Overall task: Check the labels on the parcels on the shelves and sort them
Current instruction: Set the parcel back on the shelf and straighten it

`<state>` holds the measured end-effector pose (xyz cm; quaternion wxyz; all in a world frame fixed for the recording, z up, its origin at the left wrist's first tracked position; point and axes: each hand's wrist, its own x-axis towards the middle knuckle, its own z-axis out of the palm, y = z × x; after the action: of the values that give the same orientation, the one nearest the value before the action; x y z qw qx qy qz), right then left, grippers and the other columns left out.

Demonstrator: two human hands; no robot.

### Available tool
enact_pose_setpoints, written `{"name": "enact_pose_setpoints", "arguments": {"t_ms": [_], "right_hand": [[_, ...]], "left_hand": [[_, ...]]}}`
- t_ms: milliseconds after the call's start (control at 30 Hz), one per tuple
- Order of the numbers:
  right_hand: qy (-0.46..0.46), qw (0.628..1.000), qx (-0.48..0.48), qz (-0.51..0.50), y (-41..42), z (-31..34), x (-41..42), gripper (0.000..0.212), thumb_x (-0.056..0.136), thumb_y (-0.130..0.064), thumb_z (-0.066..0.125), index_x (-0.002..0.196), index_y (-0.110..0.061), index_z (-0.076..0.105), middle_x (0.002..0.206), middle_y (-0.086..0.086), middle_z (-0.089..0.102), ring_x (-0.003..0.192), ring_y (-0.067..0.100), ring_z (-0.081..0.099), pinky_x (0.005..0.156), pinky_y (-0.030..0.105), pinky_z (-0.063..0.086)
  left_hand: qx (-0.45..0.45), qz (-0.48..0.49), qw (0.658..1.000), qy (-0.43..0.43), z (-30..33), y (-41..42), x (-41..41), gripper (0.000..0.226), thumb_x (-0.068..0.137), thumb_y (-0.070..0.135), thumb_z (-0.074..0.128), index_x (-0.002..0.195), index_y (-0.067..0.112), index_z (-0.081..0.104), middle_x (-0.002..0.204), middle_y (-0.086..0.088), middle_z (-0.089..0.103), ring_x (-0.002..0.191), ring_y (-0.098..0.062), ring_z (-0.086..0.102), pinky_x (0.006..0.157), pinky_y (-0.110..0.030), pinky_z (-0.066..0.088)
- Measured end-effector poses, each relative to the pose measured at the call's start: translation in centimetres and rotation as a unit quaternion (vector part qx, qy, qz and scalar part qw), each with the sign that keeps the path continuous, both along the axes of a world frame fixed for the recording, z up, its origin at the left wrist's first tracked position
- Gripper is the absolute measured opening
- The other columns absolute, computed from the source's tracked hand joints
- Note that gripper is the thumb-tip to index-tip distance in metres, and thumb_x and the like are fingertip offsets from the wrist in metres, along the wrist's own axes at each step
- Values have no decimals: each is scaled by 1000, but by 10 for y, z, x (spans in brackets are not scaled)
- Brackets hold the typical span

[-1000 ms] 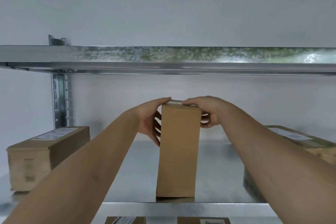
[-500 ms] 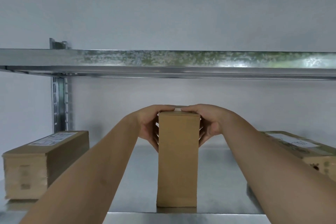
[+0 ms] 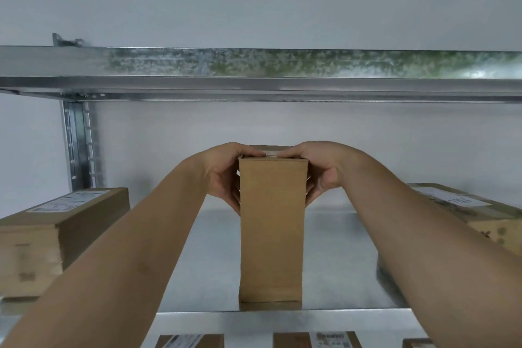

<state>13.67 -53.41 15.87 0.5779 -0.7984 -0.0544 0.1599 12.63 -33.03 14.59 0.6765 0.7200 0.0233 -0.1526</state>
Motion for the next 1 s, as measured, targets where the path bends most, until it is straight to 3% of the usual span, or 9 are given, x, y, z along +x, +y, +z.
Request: {"name": "enact_pose_setpoints", "arguments": {"t_ms": [333, 433, 533, 600, 667, 767, 867, 933, 1000], "right_hand": [[-7, 999, 34, -34, -1, -8, -3, 61, 89, -50, 67, 130, -6, 58, 107, 22, 64, 89, 44, 67, 85, 70, 53], [-10, 996, 73, -53, 2, -13, -2, 72, 89, -70, 52, 131, -12, 58, 122, 24, 63, 105, 49, 64, 90, 72, 49], [-8, 991, 110, -71, 2, -25, 4, 82, 90, -79, 30, 132, -15, 60, 131, 24, 60, 121, 51, 56, 104, 74, 37], [-16, 987, 136, -80, 0, -40, 6, 79, 93, -76, 25, 131, -18, 62, 130, 20, 62, 123, 47, 55, 109, 71, 33], [-14, 983, 157, -92, -4, -64, 8, 73, 95, -73, 29, 128, -18, 64, 128, 15, 65, 120, 42, 58, 109, 68, 36], [-1, 981, 161, -109, -6, -113, 9, 63, 96, -69, 38, 131, -22, 62, 131, 7, 65, 122, 35, 59, 108, 64, 40], [-17, 980, 164, -112, -2, -156, -7, 45, 100, -55, 43, 129, -27, 63, 129, -2, 67, 120, 23, 61, 108, 57, 45], [-24, 974, 190, -118, 3, -172, -19, 32, 102, -43, 44, 120, -28, 66, 118, -1, 72, 114, 22, 65, 105, 54, 50], [-16, 965, 230, -124, 9, -180, -27, 23, 102, -44, 46, 117, -36, 61, 114, 2, 71, 109, 28, 68, 99, 54, 53]], "left_hand": [[5, -11, 1000, -28, -11, 2, 4, 66, 79, 50, 74, 134, 15, 62, 137, -22, 60, 117, -50, 61, 93, -76, 43], [-8, -1, 999, -44, -17, 1, -1, 78, 73, 71, 70, 133, 22, 64, 134, -20, 64, 118, -49, 62, 96, -76, 42], [-27, 7, 998, -60, -28, 1, -6, 94, 72, 96, 43, 131, 26, 68, 129, -14, 69, 120, -41, 64, 101, -70, 44], [-39, 27, 997, -60, -40, 1, -9, 102, 75, 97, 32, 130, 19, 67, 123, -13, 72, 117, -36, 66, 102, -65, 47], [-44, 52, 995, -67, -61, 4, -9, 104, 76, 96, 35, 134, 14, 63, 119, -11, 73, 114, -33, 67, 102, -61, 49], [-34, 71, 994, -82, -104, 8, -8, 107, 67, 97, 51, 149, 28, 48, 139, -7, 64, 126, -28, 61, 108, -58, 45], [-47, 68, 991, -108, -143, 4, -17, 80, 79, 89, 48, 145, 44, 51, 142, 4, 61, 130, -17, 58, 113, -49, 44], [-57, 63, 988, -125, -157, -3, -24, 63, 91, 78, 43, 139, 41, 59, 134, 8, 67, 127, -11, 59, 116, -43, 42], [-58, 67, 987, -136, -164, -10, -30, 63, 92, 77, 42, 136, 36, 62, 131, 8, 68, 130, -11, 56, 118, -41, 38]]}}
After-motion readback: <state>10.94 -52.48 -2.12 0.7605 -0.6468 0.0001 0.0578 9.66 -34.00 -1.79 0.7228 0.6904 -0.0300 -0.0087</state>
